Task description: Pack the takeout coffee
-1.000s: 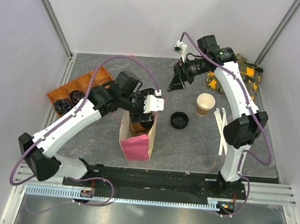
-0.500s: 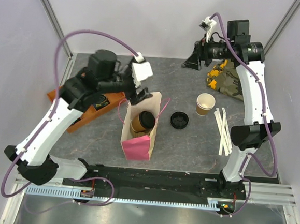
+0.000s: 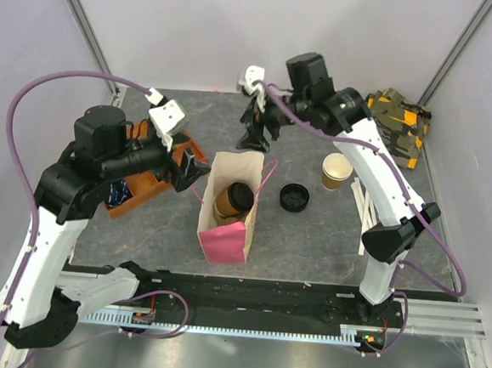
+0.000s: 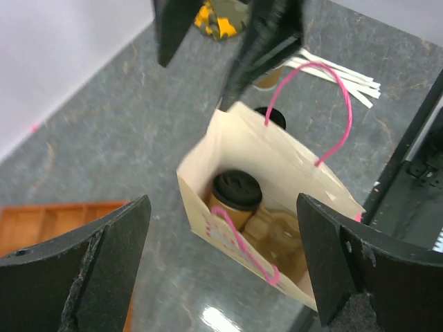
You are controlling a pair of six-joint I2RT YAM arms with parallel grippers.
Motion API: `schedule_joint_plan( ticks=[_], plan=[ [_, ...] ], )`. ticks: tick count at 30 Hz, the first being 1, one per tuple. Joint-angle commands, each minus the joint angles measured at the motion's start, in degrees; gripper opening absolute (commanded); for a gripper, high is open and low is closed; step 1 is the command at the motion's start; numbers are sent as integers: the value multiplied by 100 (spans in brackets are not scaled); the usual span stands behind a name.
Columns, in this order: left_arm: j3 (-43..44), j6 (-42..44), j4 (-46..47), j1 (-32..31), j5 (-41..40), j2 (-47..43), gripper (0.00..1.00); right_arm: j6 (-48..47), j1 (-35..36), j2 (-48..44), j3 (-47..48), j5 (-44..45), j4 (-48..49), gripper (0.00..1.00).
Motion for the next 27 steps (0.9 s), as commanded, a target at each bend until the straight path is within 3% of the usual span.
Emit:
schedule_joint_plan(
  ticks=[1, 12, 18, 24, 27],
  plan=[
    [-444, -723, -283, 304, 92, -281, 93, -1355, 423, -484, -556, 602, -478, 77],
    [-1271, -1260, 59, 507, 444, -484, 71, -1988, 942, -415, -1129, 1112, -1094, 74],
    [-1446, -1488, 174, 525, 523, -545, 45, -2339, 1048, -283, -1217, 1323, -1375, 73],
    [-1657, -1708, 402, 534, 628, -633, 10, -3200, 1109, -221, -1427, 1534, -1665, 67],
    [-1728, -1761, 464, 542, 725, -633, 2, -3377, 1118, -230, -1436, 1490, -1657, 65]
  ],
)
